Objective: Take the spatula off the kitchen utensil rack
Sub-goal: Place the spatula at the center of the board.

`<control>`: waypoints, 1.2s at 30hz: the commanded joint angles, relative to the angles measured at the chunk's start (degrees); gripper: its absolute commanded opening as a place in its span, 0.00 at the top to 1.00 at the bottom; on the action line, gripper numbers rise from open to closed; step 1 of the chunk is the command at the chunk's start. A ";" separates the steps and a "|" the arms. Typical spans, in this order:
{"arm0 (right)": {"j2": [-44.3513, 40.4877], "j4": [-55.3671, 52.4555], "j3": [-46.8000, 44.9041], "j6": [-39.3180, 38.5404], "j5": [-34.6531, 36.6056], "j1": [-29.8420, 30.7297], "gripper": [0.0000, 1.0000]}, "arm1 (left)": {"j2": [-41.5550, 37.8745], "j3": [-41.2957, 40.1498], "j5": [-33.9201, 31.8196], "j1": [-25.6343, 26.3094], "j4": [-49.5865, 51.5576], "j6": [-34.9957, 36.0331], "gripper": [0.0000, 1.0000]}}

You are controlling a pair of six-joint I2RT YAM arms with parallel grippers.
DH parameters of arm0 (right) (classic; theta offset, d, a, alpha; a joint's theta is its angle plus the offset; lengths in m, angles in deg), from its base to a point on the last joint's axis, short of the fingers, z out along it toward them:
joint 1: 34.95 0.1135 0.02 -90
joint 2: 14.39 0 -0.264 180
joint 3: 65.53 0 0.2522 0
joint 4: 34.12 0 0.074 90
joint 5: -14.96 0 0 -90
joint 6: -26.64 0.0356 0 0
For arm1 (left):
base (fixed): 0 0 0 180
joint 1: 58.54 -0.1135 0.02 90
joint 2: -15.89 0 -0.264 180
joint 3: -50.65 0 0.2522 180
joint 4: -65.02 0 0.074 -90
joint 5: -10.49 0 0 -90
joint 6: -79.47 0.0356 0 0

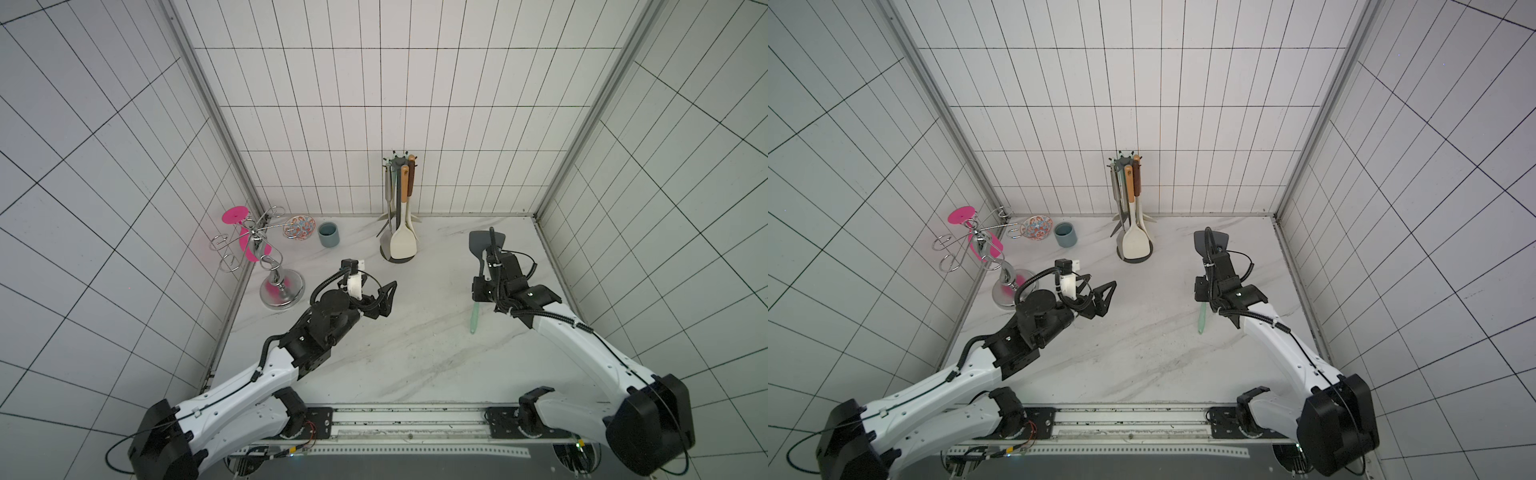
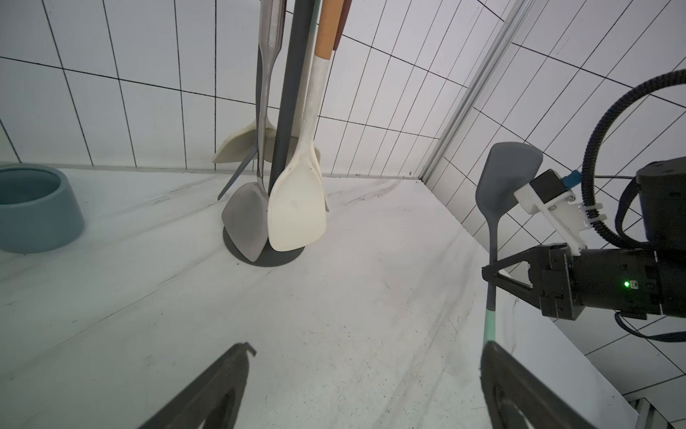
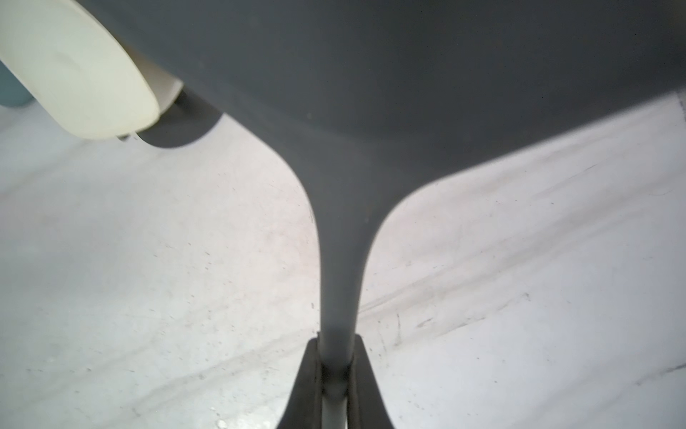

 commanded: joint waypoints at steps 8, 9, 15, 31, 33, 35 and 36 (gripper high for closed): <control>13.14 -14.34 18.90 -16.12 -5.23 -8.57 1.00 | 1.48 -12.10 -6.74 -0.59 -13.05 -0.13 0.02; 14.85 -15.83 20.69 -16.95 -4.89 -9.46 1.00 | 2.09 -11.89 -5.86 -0.82 -13.22 -0.56 0.02; 24.79 -24.86 29.55 -21.55 -0.70 -15.64 1.00 | 4.57 -10.32 -5.85 -0.84 -8.75 -3.90 0.02; 43.39 -25.81 36.03 -29.40 12.21 -30.06 1.00 | 9.12 -9.01 -0.29 -0.85 -8.96 -4.24 0.03; 45.02 -25.01 35.62 -29.96 14.14 -30.37 1.00 | 9.54 -9.03 0.21 -0.86 -9.19 -4.45 0.03; 46.38 -24.30 35.20 -30.15 14.33 -30.58 1.00 | 9.89 -9.09 0.73 -0.89 -9.28 -4.58 0.03; 46.97 -23.70 34.91 -30.24 14.68 -30.76 1.00 | 10.00 -9.04 0.91 -0.90 -9.39 -4.69 0.03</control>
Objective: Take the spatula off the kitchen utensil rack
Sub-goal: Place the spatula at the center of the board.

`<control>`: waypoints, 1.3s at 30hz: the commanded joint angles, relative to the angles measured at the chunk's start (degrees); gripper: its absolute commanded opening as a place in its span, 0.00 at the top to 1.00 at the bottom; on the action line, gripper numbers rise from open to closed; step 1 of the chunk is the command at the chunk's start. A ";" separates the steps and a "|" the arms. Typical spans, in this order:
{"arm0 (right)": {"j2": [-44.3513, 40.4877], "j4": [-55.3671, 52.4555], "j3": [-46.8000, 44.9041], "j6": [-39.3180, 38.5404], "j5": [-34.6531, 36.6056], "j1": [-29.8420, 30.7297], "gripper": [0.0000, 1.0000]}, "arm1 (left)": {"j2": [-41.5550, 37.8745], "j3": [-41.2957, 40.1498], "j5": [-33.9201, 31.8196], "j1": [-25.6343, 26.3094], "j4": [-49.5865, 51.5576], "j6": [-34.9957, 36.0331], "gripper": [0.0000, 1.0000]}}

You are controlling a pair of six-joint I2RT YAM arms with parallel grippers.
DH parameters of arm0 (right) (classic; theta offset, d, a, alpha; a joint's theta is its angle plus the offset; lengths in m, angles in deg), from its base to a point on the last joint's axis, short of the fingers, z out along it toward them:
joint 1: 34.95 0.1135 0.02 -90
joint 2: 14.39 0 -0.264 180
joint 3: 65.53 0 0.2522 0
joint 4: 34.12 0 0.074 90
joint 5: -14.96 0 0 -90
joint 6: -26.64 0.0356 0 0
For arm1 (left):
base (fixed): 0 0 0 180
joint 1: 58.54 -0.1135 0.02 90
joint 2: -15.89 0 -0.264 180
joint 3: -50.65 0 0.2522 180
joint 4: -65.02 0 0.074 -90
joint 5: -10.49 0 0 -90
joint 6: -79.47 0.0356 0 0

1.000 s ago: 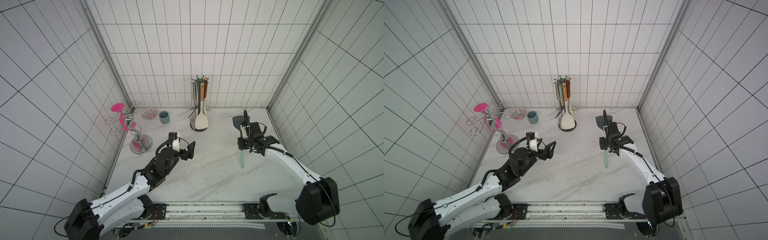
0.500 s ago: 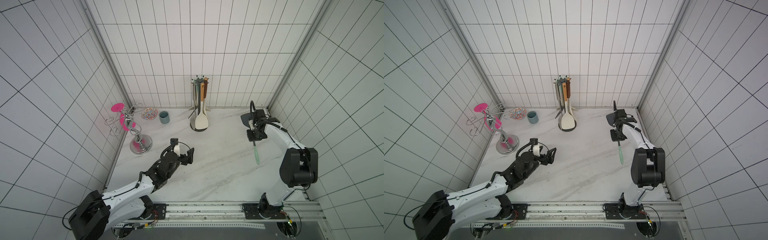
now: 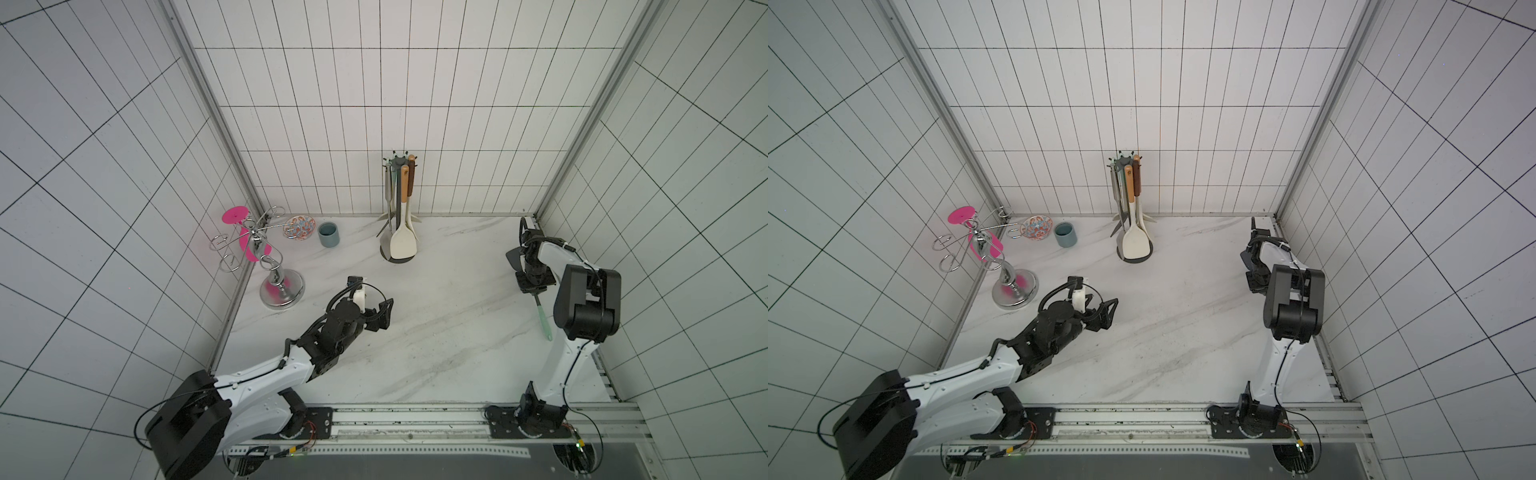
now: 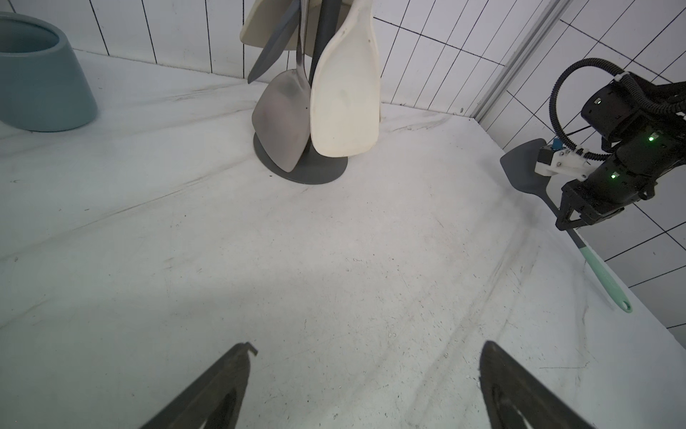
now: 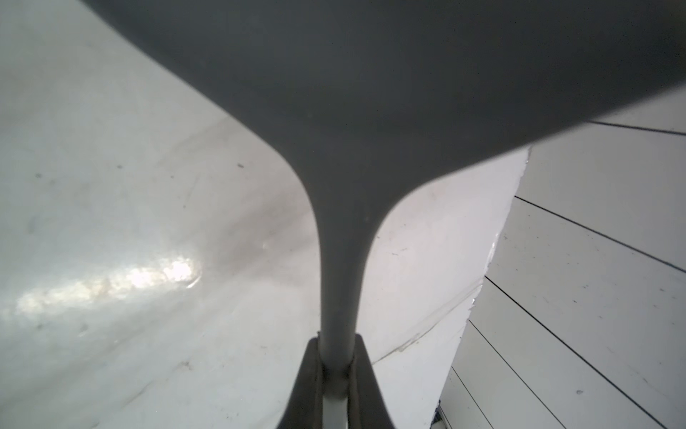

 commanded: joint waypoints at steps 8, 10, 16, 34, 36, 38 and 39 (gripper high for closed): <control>5.23 2.73 1.83 -1.16 4.30 -1.28 0.97 | -1.54 1.09 1.18 0.00 0.05 -0.47 0.03; 6.05 2.73 1.92 -0.81 3.93 -1.34 0.85 | -2.03 1.05 0.93 -0.04 0.10 -0.41 0.03; 5.51 4.96 -0.17 -0.35 3.29 -1.31 0.68 | -2.15 1.06 0.93 -0.04 0.13 -0.20 0.03; -16.32 7.42 -6.49 8.31 8.29 5.98 0.01 | -2.94 0.58 2.57 0.87 -2.05 1.77 0.03; -19.67 7.49 -7.01 11.86 10.10 10.17 0.01 | -3.29 0.36 2.65 1.08 -2.39 2.26 0.03; -22.29 9.32 -8.07 15.75 13.01 15.10 0.01 | -3.62 0.20 2.96 1.11 -2.73 2.48 0.03; -23.34 10.57 -9.25 17.82 14.16 17.73 0.01 | -3.70 0.23 3.30 1.18 -2.73 2.63 0.03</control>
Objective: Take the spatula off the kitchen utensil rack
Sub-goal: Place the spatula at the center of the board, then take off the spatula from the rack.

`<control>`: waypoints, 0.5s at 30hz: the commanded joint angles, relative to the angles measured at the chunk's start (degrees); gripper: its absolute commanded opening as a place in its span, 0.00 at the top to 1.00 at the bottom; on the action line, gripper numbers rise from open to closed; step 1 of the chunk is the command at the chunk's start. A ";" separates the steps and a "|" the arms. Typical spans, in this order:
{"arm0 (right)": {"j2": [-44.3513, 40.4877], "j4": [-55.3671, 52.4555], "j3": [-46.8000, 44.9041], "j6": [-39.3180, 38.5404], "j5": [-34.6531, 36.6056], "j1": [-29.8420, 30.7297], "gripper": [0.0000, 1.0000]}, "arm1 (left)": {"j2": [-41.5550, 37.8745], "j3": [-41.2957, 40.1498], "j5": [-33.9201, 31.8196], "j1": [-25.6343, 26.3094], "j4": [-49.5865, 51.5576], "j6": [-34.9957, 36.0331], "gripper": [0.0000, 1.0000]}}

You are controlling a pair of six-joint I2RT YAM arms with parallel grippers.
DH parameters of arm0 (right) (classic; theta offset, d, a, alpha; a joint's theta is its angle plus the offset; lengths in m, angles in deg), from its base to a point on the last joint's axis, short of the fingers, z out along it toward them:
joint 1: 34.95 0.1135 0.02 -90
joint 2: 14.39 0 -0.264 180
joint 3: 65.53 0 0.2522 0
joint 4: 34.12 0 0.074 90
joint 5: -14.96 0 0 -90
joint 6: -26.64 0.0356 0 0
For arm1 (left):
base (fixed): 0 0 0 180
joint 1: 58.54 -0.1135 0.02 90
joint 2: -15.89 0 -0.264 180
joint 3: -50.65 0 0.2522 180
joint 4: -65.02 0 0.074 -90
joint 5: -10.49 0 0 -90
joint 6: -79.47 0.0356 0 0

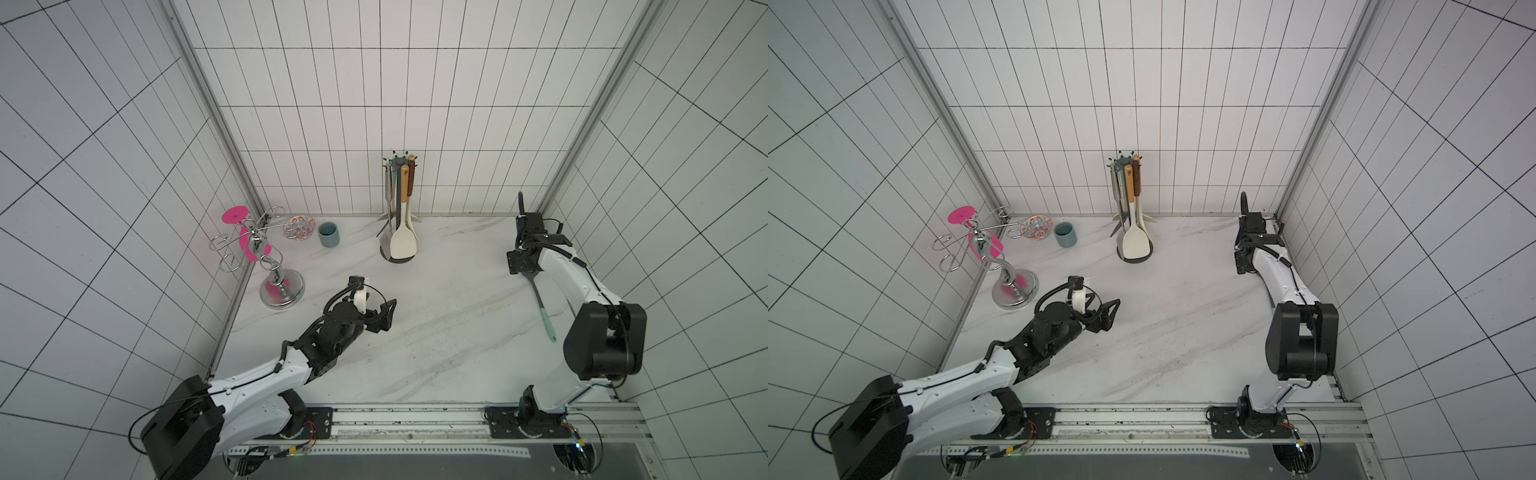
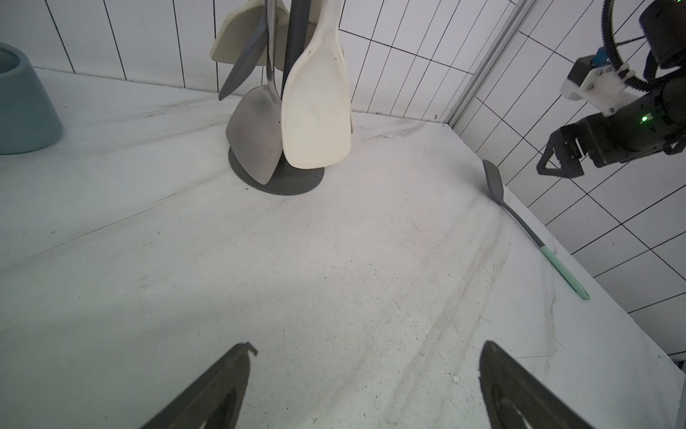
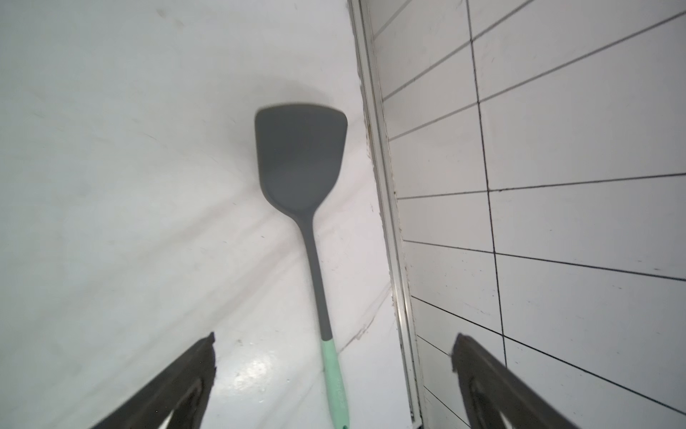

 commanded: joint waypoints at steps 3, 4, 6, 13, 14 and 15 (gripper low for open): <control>-3.58 1.97 -5.92 13.81 5.25 12.20 0.01 | -1.21 0.03 1.05 0.46 -2.62 2.01 0.03; -3.98 2.10 -6.40 16.10 6.16 14.69 0.01 | -1.18 0.07 1.03 0.46 -2.70 2.22 0.03; -5.15 3.52 -8.00 17.74 6.10 19.57 0.01 | -1.19 0.10 1.09 0.46 -2.69 2.53 0.03; -12.37 14.47 -18.34 21.40 0.93 32.22 0.01 | -0.72 0.98 -1.12 0.55 -0.92 2.99 0.03; -13.43 16.45 -19.83 21.48 -0.75 32.79 0.01 | -0.70 1.20 -1.18 0.55 -0.72 3.11 0.03; -14.76 18.78 -21.98 21.88 -2.19 33.23 0.01 | -0.59 0.96 -0.88 0.55 -1.13 3.39 0.03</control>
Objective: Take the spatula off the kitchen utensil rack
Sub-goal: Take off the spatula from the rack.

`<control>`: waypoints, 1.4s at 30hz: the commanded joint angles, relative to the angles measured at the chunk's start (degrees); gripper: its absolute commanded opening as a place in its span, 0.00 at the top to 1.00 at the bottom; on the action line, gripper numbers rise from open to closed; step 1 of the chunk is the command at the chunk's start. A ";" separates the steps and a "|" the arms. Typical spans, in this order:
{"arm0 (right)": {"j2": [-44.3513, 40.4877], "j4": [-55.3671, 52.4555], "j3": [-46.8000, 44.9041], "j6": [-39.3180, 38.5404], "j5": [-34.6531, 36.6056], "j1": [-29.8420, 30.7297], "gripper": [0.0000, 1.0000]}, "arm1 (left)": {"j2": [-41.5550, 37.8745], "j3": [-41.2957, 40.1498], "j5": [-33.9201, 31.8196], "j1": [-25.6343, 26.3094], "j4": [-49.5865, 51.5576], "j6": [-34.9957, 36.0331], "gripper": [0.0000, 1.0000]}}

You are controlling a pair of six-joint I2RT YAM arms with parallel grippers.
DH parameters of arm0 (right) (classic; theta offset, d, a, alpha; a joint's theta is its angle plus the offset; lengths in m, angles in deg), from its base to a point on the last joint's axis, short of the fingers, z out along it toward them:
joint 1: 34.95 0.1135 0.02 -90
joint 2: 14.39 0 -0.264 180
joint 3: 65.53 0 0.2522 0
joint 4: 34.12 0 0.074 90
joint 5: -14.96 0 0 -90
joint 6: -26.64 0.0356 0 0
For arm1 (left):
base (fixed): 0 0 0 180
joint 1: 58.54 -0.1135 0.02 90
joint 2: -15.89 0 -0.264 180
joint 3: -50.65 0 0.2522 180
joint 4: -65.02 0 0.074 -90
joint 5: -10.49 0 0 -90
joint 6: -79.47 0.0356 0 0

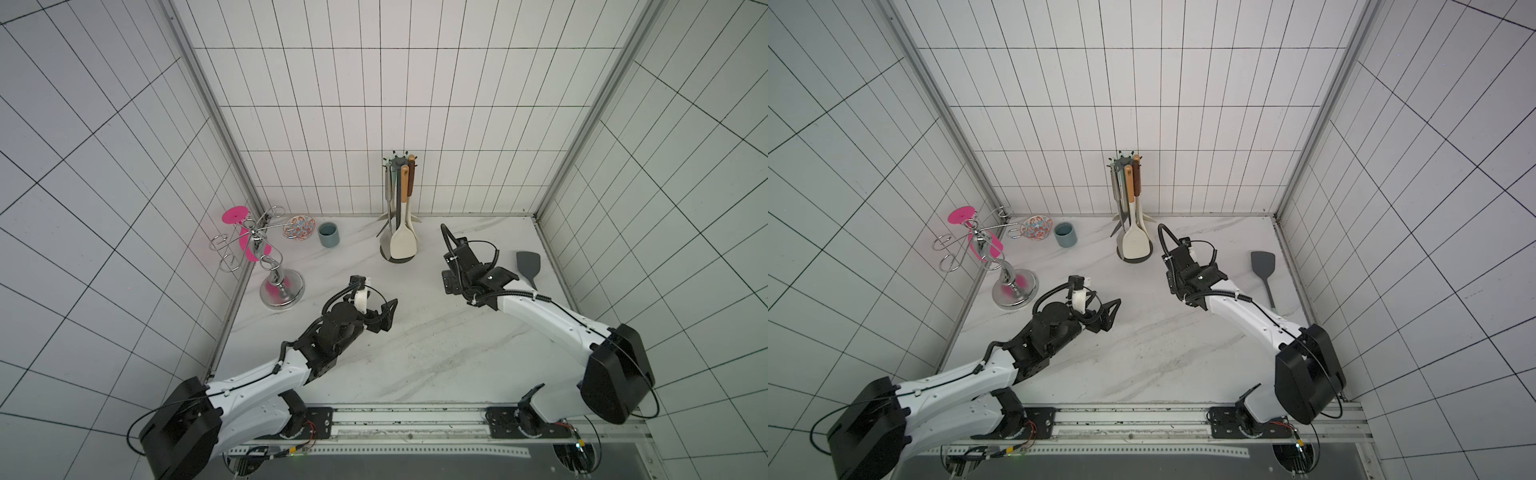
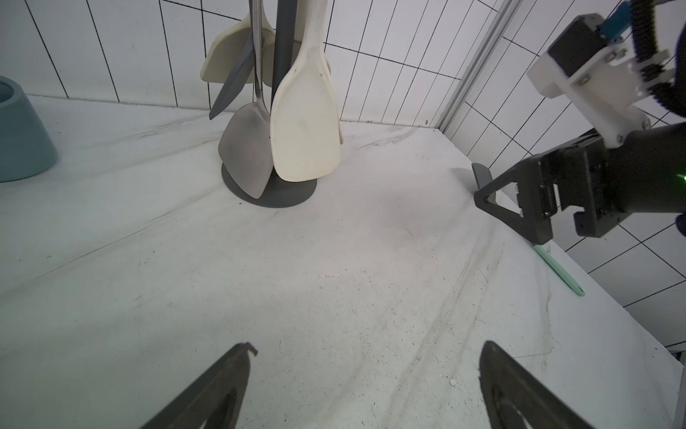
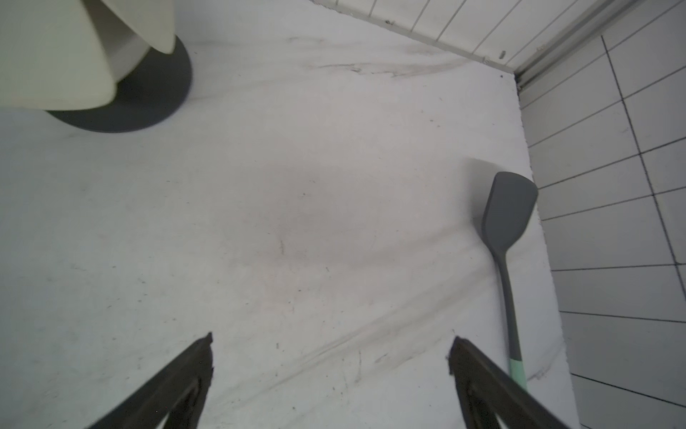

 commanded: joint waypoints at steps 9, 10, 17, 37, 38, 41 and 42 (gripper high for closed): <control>-13.18 28.61 -23.65 1.20 -10.08 0.90 0.01 | 1.41 0.54 1.50 0.37 -3.32 1.85 0.03; -13.98 31.11 -25.66 1.09 -10.65 0.90 0.01 | 1.63 0.60 1.24 0.37 -3.22 1.77 0.03; -18.60 45.23 -35.97 -3.74 -18.04 0.75 0.01 | 1.78 0.26 0.50 0.38 -3.56 1.74 0.03; -9.62 52.88 -34.95 5.61 -16.48 0.75 0.01 | 5.94 7.25 -6.08 0.38 -1.09 -0.01 0.02; -10.37 53.37 -35.35 5.31 -16.68 0.78 0.01 | 6.53 6.95 -7.06 0.37 -0.88 -0.66 0.03; -12.39 52.28 -35.76 3.58 -17.46 0.79 0.01 | 6.93 2.59 -7.43 0.10 -7.09 -2.37 0.02; -12.63 52.25 -35.61 3.25 -17.67 0.68 0.01 | 6.25 2.16 -6.84 -0.15 -6.66 -2.18 0.02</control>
